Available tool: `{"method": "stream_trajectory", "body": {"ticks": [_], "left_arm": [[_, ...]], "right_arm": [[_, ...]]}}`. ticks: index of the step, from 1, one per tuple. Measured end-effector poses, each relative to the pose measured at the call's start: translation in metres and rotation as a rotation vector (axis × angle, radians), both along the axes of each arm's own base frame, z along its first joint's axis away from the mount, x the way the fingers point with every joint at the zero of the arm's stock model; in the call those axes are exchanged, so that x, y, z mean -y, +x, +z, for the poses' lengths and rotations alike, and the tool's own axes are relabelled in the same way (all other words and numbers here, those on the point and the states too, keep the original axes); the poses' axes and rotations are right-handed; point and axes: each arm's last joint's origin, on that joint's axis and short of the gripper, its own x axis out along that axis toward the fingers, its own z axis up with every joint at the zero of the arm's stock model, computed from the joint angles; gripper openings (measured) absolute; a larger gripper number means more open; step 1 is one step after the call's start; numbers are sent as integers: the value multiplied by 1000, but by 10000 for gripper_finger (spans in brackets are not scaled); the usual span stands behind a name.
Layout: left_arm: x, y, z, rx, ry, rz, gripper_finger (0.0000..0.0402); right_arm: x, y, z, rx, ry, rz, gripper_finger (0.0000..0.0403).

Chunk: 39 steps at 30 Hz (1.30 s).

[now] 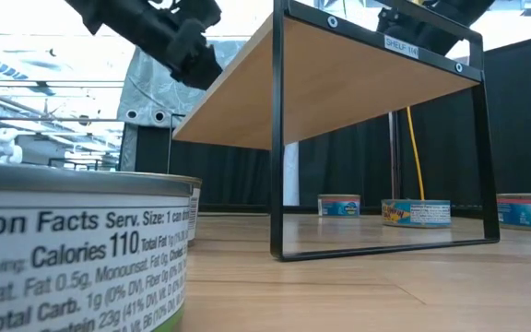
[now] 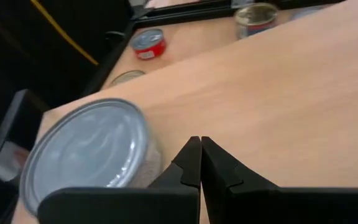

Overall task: Stack canned seafood by type on shelf
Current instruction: Put the right green tuna can on the shelf, then stack the green tuna can on top of the other green tuna can on the shelf

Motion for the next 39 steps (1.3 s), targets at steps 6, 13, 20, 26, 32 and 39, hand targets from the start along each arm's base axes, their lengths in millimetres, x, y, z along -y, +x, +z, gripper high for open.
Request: {"method": "stream_trajectory", "body": {"ticks": [6,13,20,26,32,39], "left_arm": [[-12,4,-8,-30,58,108,2],[-20,1,-5,-19,64,179,2],[-9,-6,9,21,85,133,2],[-6,-37,44,85,51,277,2],[-22,-93,63,163,-105,667,2],[-58,-131,60,60,-269,772,2]], "right_arm": [[0,-2,2,11,4,0,163],[0,-2,2,18,15,-6,151],[-1,-4,0,-7,15,-4,148],[-1,-9,-4,-82,16,-4,148],[-1,-12,-6,-121,10,4,148],[-1,-11,-6,-136,-5,23,148]]}}
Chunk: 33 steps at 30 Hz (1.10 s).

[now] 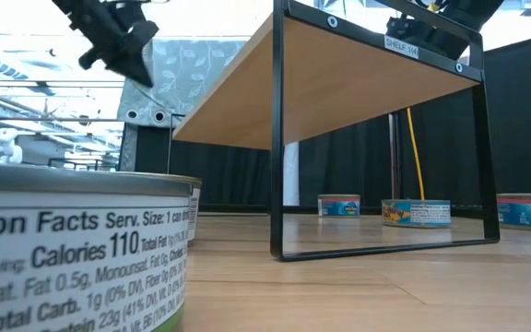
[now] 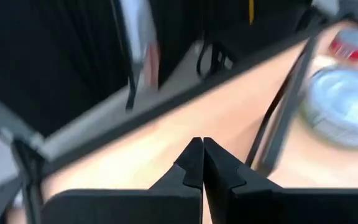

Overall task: Stack canned seafood by type on shelf
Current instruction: Stack the green tuna can on top of the other green tuna can on the shelf

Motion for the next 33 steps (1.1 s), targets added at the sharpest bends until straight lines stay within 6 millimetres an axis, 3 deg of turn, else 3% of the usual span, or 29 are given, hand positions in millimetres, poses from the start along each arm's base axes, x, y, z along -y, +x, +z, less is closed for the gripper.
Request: {"method": "stream_trajectory", "body": {"ticks": [4,9,15,18,33], "left_arm": [[-17,-10,-14,-83,-179,11,2],[-20,-12,-31,-189,-293,-56,2],[-19,-14,-80,-253,-437,-65,2],[-19,-14,-96,-226,-479,-46,2],[-26,-15,-129,-329,-539,91,2]], "right_arm": [[0,-1,1,8,15,10,148],[-1,-10,7,27,31,8,148],[-1,-24,16,82,45,-13,148],[-1,-28,21,115,48,-18,148],[-1,-31,23,135,49,-22,148]]}}
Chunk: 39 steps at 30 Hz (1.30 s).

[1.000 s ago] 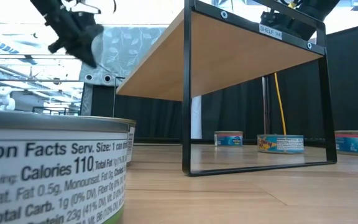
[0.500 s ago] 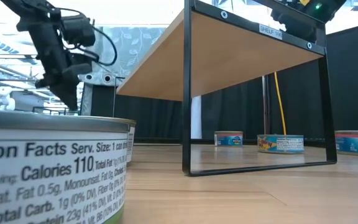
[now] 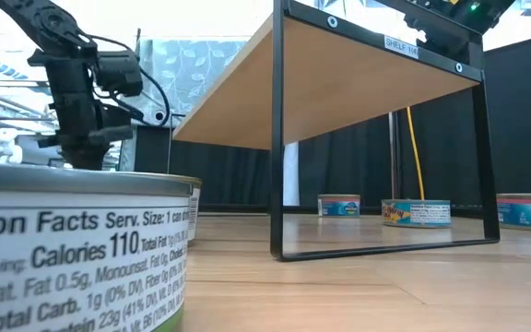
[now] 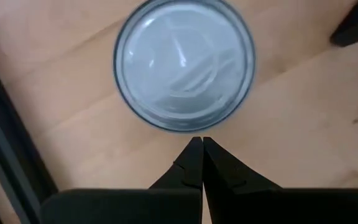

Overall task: Stack canned seafood by type on shelf
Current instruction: Stack the green tuna can on top of the other green tuna can on the shelf

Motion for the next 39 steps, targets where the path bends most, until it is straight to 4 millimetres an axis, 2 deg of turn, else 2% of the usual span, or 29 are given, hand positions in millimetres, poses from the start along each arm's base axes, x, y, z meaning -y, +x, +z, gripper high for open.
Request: {"method": "stream_trajectory", "body": {"ticks": [16,24,33,37,39], "left_arm": [[-10,14,-18,-61,-2,36,2],[-5,15,-20,-58,-18,78,2],[1,15,-31,-110,-60,90,2],[6,20,-28,-69,-100,48,2],[12,24,-19,-21,-140,-4,2]], "right_arm": [[0,0,0,-2,-1,1,148],[0,0,0,-2,12,11,148],[-1,0,-1,-3,24,17,148],[-2,0,-1,-6,27,21,148],[-3,0,-1,-9,28,25,148]]}}
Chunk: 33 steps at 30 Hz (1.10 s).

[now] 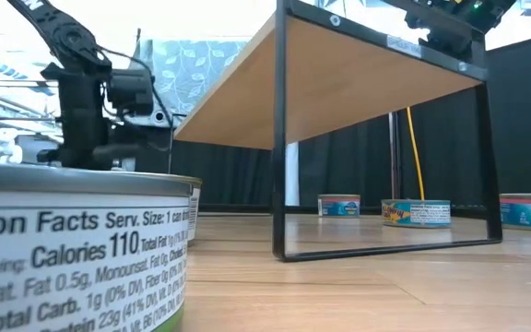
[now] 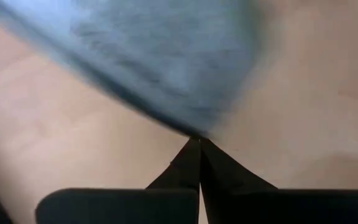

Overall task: Stack canned seafood by type on shelf
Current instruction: Stack the green tuna can on top of the other green tuna can on the shelf

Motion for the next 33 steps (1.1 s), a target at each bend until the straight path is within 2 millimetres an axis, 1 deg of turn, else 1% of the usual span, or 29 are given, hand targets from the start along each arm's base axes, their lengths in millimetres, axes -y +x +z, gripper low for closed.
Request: {"method": "stream_trajectory", "body": {"ticks": [4,7,11,13,16,18,20,24,29,31,33], "left_arm": [[8,6,28,67,7,-83,2],[12,7,60,111,43,-158,2],[14,2,99,123,90,-242,2],[15,0,113,105,142,-330,2],[14,-2,127,50,225,-498,10],[13,0,131,24,246,-581,30],[13,2,128,-9,228,-652,62],[13,7,119,-113,188,-789,144],[12,13,111,-262,233,-968,243],[11,16,109,-298,257,-1039,272],[11,18,107,-334,262,-1116,292]], "right_arm": [[0,0,0,-7,-3,3,148],[0,0,0,-9,-5,5,148],[0,0,0,-13,-9,10,148],[0,-1,0,-16,-9,10,148],[0,-1,-1,-27,-9,10,148],[0,-2,-1,-29,-9,10,148],[0,-2,-1,-29,-6,13,148],[-1,-1,-1,-29,9,25,148],[-1,-1,-2,-29,11,26,148],[-1,-2,-2,-32,11,27,148],[-1,-2,-2,-41,11,27,148]]}}
